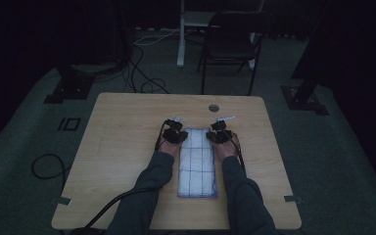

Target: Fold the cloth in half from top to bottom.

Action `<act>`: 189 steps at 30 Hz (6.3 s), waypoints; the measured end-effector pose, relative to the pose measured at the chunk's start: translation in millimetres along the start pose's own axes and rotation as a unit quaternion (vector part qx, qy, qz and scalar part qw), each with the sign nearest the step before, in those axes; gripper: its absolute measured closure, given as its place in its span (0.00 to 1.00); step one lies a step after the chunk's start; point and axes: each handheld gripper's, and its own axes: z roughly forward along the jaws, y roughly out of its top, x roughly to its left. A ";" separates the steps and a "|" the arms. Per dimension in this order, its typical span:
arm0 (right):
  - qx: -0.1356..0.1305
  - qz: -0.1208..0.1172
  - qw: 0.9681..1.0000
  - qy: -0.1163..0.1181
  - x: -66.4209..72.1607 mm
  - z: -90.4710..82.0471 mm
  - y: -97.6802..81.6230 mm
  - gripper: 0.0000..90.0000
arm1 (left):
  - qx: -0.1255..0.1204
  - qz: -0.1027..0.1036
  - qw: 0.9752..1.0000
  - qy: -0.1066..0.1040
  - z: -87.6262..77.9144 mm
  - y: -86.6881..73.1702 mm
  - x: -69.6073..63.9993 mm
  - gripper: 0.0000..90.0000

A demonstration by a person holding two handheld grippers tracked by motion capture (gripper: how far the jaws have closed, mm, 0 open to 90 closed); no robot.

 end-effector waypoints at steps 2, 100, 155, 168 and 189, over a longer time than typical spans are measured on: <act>-0.001 0.003 1.000 0.002 -0.9 -0.5 -0.3 0.96 | 0.002 0.003 1.000 0.000 -0.3 0.5 0.1 0.95; -0.143 -0.090 0.984 0.050 43.2 -116.3 -39.9 0.97 | -0.150 0.018 0.985 -0.089 -122.2 -37.5 -36.6 0.95; -0.126 -0.092 0.986 0.066 54.0 -119.6 -84.4 0.97 | -0.133 0.015 0.985 -0.107 -127.0 -86.2 -53.3 0.95; -0.115 -0.087 0.987 0.071 54.4 -115.9 -95.0 0.97 | -0.122 0.010 0.986 -0.111 -120.5 -99.3 -54.4 0.95; -0.103 -0.079 0.988 0.078 56.2 -110.4 -109.2 0.97 | -0.108 0.000 0.988 -0.111 -114.5 -113.7 -53.8 0.94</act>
